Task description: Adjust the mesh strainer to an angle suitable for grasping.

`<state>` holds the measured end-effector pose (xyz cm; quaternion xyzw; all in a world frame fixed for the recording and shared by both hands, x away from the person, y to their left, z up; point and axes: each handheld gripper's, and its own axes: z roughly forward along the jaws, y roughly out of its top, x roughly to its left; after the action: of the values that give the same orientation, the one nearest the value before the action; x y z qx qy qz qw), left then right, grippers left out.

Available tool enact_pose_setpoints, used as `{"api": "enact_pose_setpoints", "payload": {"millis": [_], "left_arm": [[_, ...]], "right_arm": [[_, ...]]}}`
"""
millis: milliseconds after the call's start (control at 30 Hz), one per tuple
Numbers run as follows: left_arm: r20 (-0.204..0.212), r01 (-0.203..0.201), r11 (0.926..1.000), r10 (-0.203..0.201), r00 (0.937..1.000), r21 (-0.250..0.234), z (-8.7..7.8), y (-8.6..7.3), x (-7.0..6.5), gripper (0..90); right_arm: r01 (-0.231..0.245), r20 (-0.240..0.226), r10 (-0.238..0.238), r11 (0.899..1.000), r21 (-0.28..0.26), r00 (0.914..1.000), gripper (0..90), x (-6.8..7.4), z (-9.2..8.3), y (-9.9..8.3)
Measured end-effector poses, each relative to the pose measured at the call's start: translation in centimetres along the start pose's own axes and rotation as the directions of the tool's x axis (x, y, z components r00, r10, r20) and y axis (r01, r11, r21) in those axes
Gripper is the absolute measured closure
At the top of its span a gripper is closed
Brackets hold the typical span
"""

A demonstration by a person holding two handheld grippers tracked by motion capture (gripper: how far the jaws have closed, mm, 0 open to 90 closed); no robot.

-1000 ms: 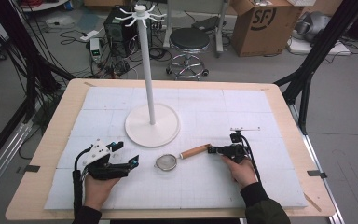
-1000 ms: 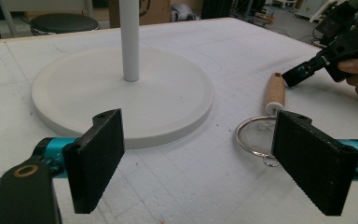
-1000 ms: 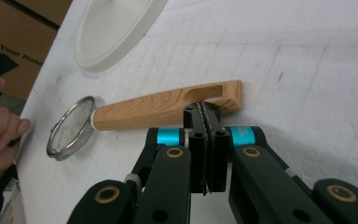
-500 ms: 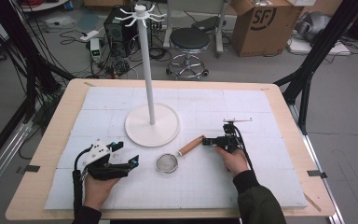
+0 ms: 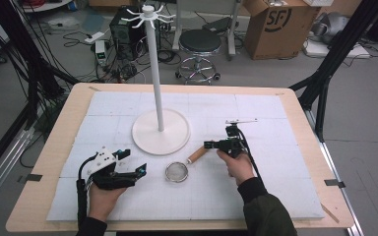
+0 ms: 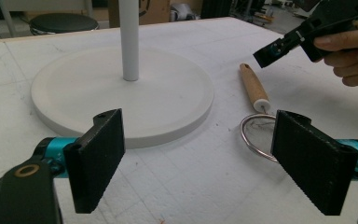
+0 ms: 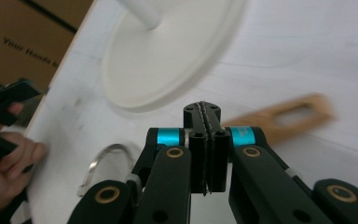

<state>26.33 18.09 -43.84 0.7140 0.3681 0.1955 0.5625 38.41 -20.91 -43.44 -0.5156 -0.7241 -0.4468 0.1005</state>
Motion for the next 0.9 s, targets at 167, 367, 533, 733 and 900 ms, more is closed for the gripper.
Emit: {"api": "enact_pose_setpoints", "payload": {"millis": [167, 367, 533, 733, 900], "left_arm": [[-0.001, -0.004, 1.0, 0.004, 1.0, 0.004, 0.0, 0.0, 0.0, 18.1], [0.002, -0.004, 1.0, 0.004, 1.0, 0.004, -0.1, 0.0, -0.1, 18.1], [0.001, -0.003, 1.0, 0.003, 1.0, 0.005, -0.1, 0.0, 0.0, 18.1], [0.003, -0.001, 1.0, 0.001, 1.0, 0.004, -0.1, 0.0, 0.0, 18.1], [0.002, -0.002, 1.0, 0.002, 1.0, 0.008, -0.1, -0.1, 0.0, 18.1]], "right_arm": [[0.065, -0.044, -0.062, 0.996, 0.065, 0.9971, 90.0, 3.3, 2.6, 0.5], [0.129, -0.005, -0.13, 0.976, 0.175, 0.9915, 90.0, 5.4, 5.7, 0.2], [0.15, -0.004, -0.153, 0.966, 0.21, 0.9882, 89.9, 6.3, 6.8, -0.1], [0.181, 0.026, -0.193, 0.951, 0.251, 0.9808, 89.9, 6.7, 7.2, -0.9], [0.203, 0.028, -0.218, 0.943, 0.264, 0.9755, 89.9, 6.9, 6.9, -1.4]]}}
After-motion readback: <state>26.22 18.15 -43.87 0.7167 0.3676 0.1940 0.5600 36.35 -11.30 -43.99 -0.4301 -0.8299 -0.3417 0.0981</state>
